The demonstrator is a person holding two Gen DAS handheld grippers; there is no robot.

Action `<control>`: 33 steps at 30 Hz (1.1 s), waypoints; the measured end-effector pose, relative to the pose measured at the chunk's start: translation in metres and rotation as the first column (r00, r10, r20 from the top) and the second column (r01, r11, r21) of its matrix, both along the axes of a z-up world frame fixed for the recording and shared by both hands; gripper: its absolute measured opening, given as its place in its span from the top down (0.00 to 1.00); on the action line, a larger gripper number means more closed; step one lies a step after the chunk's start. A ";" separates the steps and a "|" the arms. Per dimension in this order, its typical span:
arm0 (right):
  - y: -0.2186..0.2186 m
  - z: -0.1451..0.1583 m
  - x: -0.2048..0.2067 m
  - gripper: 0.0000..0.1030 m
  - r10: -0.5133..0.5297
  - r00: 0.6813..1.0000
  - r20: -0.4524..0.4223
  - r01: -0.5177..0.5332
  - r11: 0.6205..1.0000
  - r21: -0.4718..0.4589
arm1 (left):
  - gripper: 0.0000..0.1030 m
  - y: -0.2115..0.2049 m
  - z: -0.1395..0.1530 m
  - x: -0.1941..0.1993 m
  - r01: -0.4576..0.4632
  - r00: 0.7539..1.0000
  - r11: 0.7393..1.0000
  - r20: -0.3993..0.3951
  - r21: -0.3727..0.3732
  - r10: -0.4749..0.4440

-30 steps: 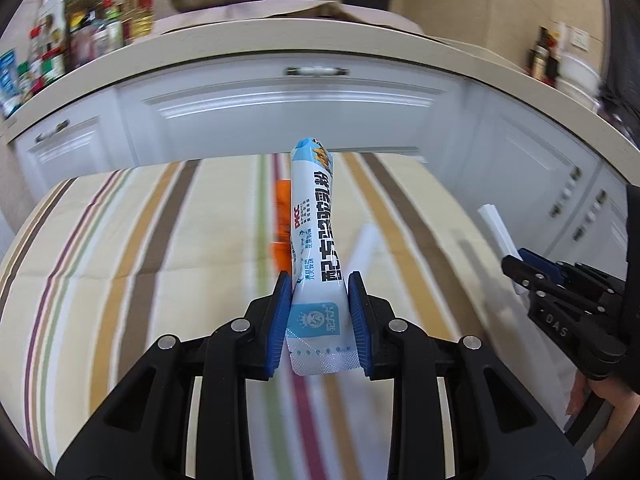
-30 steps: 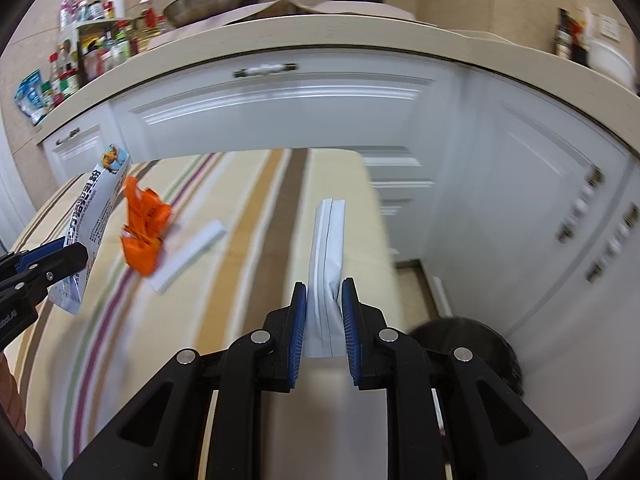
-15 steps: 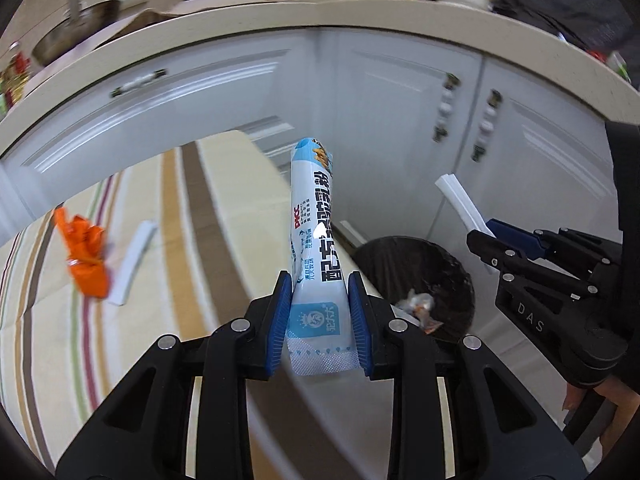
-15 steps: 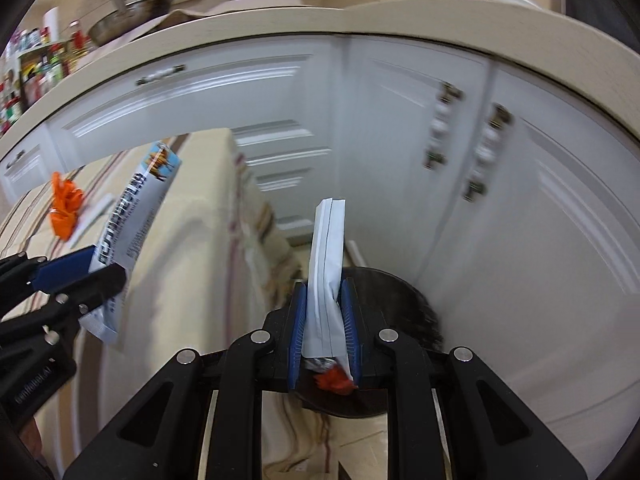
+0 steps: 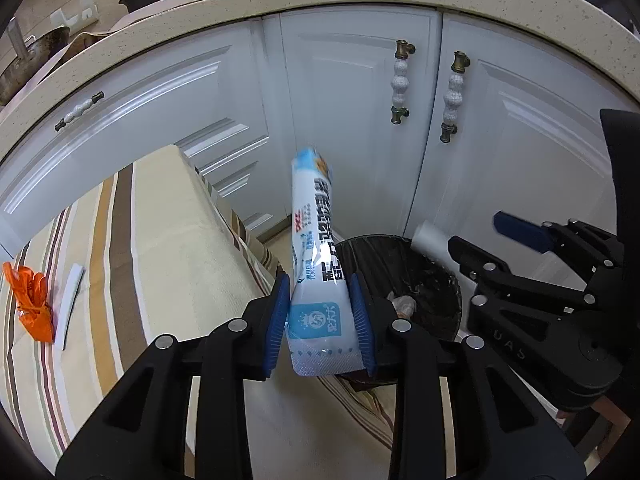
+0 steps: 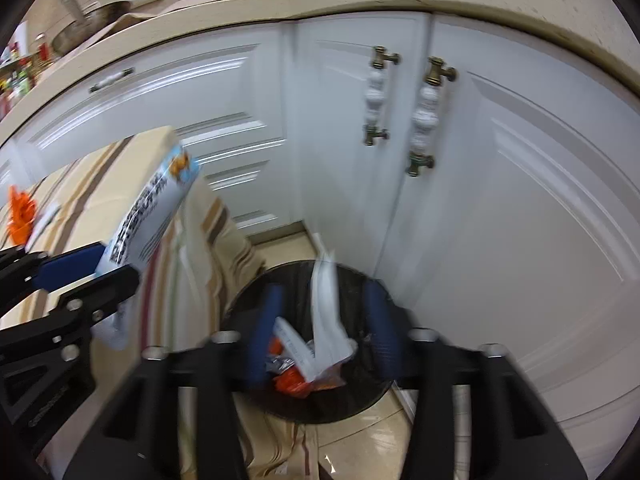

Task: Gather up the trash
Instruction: 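Carry the strip and tube over the black bin and open both tools, then move both open tools back over the table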

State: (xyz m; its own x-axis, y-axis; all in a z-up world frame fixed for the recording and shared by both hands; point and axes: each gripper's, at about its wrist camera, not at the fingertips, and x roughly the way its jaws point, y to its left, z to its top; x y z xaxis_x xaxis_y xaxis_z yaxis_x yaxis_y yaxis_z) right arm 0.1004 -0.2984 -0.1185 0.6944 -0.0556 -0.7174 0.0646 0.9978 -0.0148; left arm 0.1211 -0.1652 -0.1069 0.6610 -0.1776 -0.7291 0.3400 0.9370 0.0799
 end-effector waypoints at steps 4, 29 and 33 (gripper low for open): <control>-0.004 -0.002 0.001 0.50 -0.017 1.000 -0.003 0.017 1.000 0.013 | 0.56 0.001 -0.003 0.004 -0.005 1.000 1.000 -0.011 0.000 0.005; 0.114 0.036 0.009 0.43 0.190 0.980 0.058 -0.193 0.979 0.061 | 0.49 0.165 0.036 -0.025 -0.303 0.951 0.950 0.038 -0.077 0.307; 0.157 0.040 0.012 0.43 0.274 0.960 0.062 -0.278 0.958 0.067 | 0.49 0.215 0.039 -0.037 -0.396 0.916 0.915 0.044 -0.073 0.400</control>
